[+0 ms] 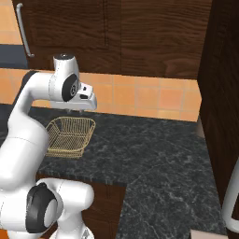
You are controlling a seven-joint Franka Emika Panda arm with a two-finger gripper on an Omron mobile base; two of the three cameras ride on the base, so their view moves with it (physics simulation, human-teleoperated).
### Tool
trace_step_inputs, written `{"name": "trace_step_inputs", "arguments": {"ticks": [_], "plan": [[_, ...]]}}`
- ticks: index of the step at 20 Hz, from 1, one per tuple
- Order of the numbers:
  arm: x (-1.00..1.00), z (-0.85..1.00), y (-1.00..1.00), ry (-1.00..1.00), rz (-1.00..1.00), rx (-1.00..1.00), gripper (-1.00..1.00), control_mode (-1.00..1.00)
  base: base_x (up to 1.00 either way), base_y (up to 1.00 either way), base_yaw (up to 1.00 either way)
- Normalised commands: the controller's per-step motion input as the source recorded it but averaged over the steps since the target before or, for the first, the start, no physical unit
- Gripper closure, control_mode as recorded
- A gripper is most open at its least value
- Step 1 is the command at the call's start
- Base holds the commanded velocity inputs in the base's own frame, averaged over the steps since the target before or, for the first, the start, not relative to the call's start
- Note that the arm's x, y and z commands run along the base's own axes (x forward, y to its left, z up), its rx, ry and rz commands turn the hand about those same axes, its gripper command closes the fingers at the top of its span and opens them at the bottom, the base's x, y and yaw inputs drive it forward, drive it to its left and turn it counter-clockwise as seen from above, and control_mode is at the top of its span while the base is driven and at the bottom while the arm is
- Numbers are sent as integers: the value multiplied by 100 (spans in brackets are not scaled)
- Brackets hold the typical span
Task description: Open the cabinet, pick up the bread from the cabinet and place it in the basket. Then move the basket to the dining counter.
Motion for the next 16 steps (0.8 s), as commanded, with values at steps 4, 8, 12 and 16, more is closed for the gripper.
{"name": "trace_step_inputs", "arguments": {"ticks": [4,8,12,16], "plan": [[-9,6,13,-17,0,-6,-100,-100,0,0,0],[-5,37,49,-25,-5,-10,-100,-100,0,0,0],[0,39,53,-24,-6,4,-100,-100,0,0,0],[0,59,44,-29,-14,9,-100,-100,0,0,0]]}}
